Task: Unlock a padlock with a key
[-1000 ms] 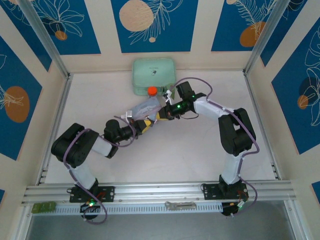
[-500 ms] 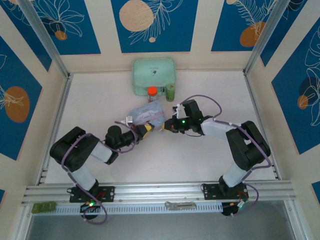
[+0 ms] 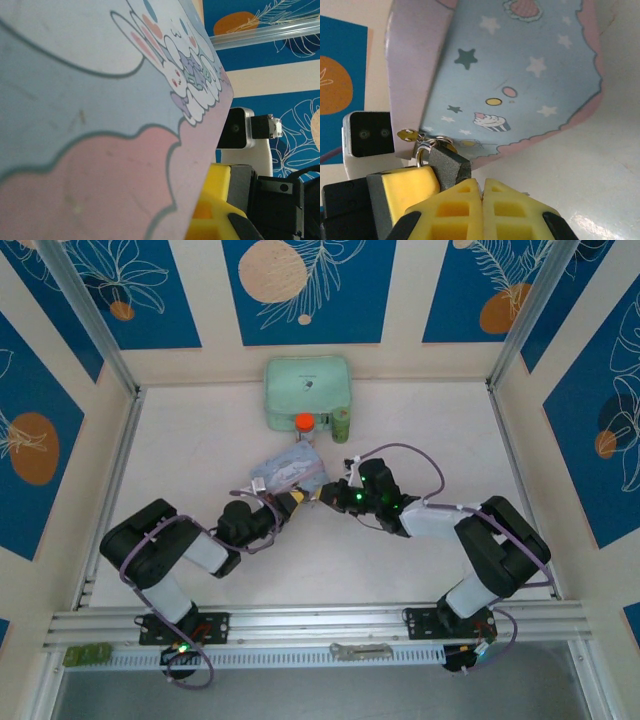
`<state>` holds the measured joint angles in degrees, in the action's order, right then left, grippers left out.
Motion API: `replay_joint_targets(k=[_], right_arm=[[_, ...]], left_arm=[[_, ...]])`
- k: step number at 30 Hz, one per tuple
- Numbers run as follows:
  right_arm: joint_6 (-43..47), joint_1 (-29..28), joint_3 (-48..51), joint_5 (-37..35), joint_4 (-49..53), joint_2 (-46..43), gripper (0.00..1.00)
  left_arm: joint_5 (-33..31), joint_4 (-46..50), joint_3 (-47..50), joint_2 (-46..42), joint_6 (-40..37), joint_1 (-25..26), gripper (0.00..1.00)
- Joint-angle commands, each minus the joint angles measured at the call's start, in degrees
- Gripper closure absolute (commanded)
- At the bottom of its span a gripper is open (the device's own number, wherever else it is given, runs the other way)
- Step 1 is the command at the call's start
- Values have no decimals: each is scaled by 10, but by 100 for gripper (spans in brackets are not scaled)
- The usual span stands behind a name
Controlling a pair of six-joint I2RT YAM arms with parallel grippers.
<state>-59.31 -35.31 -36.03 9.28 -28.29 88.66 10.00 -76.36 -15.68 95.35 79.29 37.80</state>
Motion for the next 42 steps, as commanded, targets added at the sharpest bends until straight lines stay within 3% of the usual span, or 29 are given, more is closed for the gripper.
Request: replay_joint_targets(k=[1,13,34,42], right_arm=[[-31,-6,24,-49,-78,-11,100],[-50,-16,51,-86,-126,-23,100],[-80,-31,63,-82,-197,8,100],[-130,-32,70,-69,-324,72,100]], left_arm=[[-24,-43,-11,3,10,9,100],[-29,-43,-16,3,12,15,100],[-60,-43,-30,-6,31,27,100],[-69,-43,-42,-8,48,42,100]])
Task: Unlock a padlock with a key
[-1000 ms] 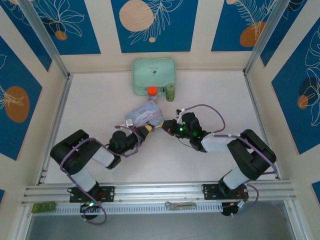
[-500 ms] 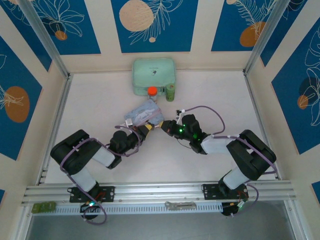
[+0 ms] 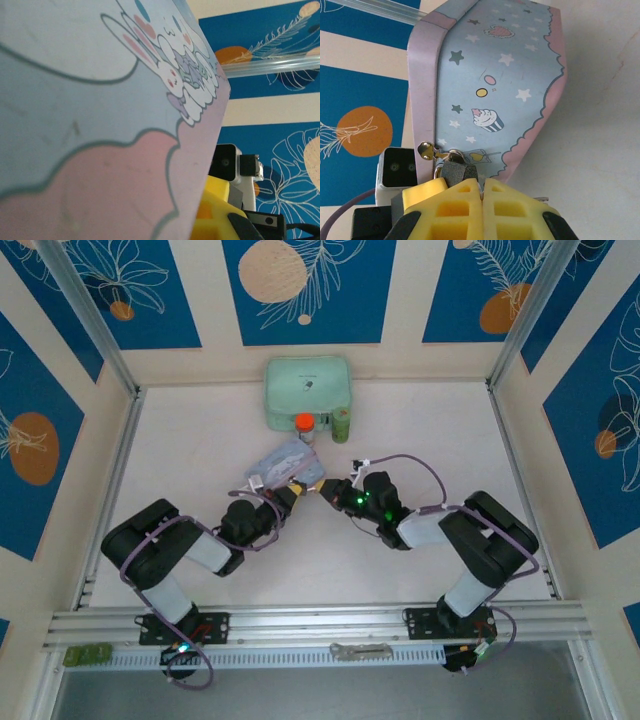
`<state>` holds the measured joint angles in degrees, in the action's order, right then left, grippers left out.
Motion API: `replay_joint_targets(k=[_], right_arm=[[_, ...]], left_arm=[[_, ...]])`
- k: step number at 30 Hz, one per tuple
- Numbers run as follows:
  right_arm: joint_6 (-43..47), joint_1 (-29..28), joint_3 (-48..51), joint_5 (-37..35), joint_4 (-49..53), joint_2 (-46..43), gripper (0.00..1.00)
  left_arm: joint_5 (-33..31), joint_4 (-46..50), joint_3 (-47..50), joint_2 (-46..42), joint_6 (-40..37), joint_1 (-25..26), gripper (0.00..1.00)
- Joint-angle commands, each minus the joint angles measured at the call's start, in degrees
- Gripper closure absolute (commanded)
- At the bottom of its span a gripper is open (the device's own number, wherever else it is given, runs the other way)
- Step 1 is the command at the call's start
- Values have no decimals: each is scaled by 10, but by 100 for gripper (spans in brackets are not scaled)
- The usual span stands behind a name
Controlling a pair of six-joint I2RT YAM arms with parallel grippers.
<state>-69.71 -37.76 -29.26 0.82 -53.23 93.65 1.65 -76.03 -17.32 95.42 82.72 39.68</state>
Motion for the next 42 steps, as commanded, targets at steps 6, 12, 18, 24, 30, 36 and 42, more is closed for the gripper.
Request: replay_joint_targets(k=[6,12,18,24,30,36,42], right_arm=[[-49,-15,-13,33,-123,71,100],[-46,-13,-51,96,-102,102,100],[-34,-13,-83,156,-121,147,100],[-37,-24,-79,166,-135,165,100],[-29,-16,-32,136,-108,117,100],[31,1,-19,131,2,33,100],[72,24,-2,157,92,-30,100]], left_arm=[[28,-47,-42,-22,16,26,100],[72,-47,-61,-34,3,25,100],[101,-47,-75,-46,-11,24,100],[102,-47,-78,-53,-15,19,100],[65,-47,-44,-64,-24,8,100],[38,-47,-13,-35,-57,7,100],[17,-47,16,10,-81,5,100]])
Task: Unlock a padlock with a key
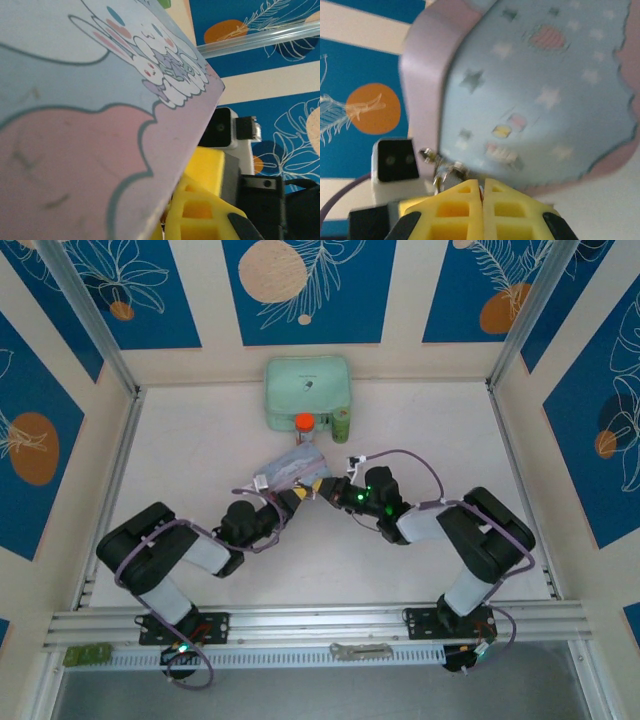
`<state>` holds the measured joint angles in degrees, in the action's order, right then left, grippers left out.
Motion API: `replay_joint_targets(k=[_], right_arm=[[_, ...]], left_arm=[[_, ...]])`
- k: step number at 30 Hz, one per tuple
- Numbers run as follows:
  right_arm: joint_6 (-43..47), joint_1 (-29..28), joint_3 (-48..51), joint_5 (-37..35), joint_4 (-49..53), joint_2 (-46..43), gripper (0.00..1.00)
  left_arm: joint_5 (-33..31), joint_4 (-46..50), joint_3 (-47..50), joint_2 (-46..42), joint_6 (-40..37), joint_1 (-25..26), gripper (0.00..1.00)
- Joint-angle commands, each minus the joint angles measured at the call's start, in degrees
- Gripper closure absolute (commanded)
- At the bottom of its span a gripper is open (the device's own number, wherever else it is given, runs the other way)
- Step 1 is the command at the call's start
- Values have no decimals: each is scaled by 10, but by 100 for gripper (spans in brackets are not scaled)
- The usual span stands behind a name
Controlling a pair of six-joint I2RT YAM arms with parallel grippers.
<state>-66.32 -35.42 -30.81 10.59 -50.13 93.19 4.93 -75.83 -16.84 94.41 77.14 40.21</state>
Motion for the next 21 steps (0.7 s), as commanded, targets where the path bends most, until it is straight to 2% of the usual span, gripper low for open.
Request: replay_joint_targets(k=[1,6,12,21], right_arm=[[44,5,17,68,75,-31,100],[73,6,17,94,134,-42,100],[86,7,21,99,132,-43,100],[128,28,13,164,129,-54,100]], left_arm=[[-19,-49,16,25,-29,-1,100],[-37,-49,43,25,-44,-2,100],[-69,-49,83,27,-47,-3,100],[-73,-49,85,65,-49,4,100]])
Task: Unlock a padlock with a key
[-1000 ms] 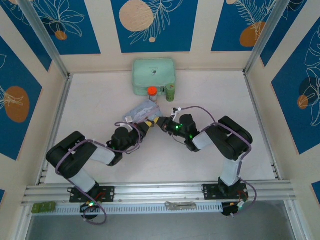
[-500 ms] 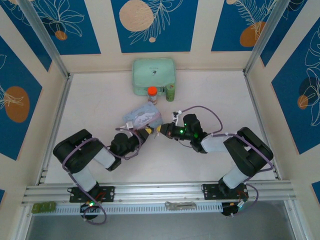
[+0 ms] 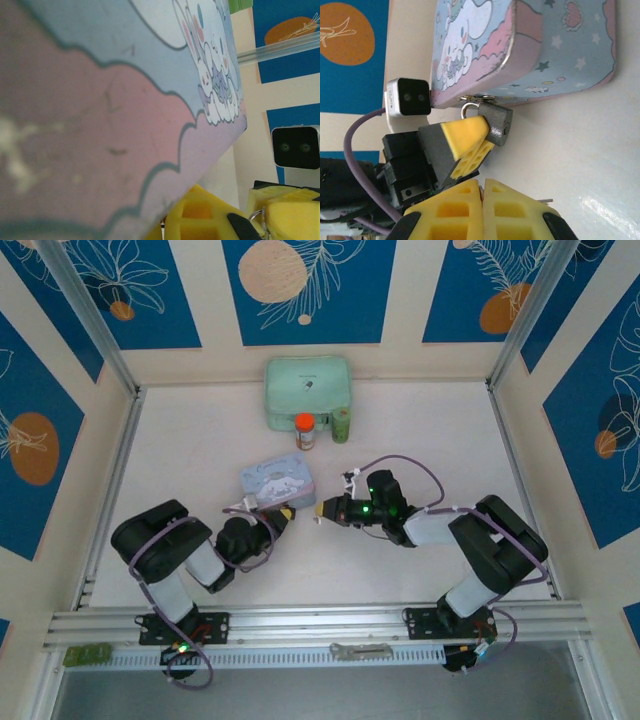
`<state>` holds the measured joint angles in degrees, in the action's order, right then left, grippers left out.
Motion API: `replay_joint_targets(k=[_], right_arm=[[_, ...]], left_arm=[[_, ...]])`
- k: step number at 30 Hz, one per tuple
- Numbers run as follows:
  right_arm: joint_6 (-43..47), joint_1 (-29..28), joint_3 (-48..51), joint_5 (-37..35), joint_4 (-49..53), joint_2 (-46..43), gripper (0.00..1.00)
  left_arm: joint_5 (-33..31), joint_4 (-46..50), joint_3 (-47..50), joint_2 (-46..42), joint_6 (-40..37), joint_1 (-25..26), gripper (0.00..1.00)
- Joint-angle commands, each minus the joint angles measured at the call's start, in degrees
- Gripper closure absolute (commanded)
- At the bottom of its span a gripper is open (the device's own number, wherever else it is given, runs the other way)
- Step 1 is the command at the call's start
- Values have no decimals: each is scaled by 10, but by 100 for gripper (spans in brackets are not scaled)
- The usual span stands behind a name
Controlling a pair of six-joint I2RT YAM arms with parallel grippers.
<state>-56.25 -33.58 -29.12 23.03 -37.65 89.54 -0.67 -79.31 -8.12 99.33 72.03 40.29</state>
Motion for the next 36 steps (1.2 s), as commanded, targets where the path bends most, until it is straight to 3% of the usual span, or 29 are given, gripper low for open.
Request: replay_joint_targets(k=[1,3,9,11,13,15,20,23,26,28,29,32,36], right_arm=[[32,14,-7,54,4,-17,100],[40,26,-16,89,9,-11,100],[55,63,-47,212,5,15,100],[65,67,-55,229,19,14,100],[79,69,-59,236,40,7,100],[86,70,-62,229,63,-3,100],[80,56,-65,87,169,-47,100],[52,28,-66,-31,217,-76,100],[20,2,-77,-135,263,-96,100],[4,-14,-81,-188,269,-106,100],[-1,-20,-81,-205,263,-108,100],[-19,-30,-84,-232,233,-106,100],[-34,-31,-107,-233,218,-92,100]], left_arm=[[-16,-14,-5,19,2,5,100],[-17,-14,-9,26,5,10,96],[-16,-14,-12,32,20,21,64],[-20,-14,-3,22,21,22,58],[-26,-14,11,7,22,22,43],[-29,-13,27,-9,23,22,40],[-24,-5,57,-76,20,22,44],[-5,74,40,-156,7,24,45],[-2,287,-17,-294,-56,34,44],[-35,489,-82,-401,-130,51,37],[-53,541,-101,-434,-155,59,35],[-80,548,-97,-495,-159,58,31],[-56,525,-107,-465,-136,60,35]])
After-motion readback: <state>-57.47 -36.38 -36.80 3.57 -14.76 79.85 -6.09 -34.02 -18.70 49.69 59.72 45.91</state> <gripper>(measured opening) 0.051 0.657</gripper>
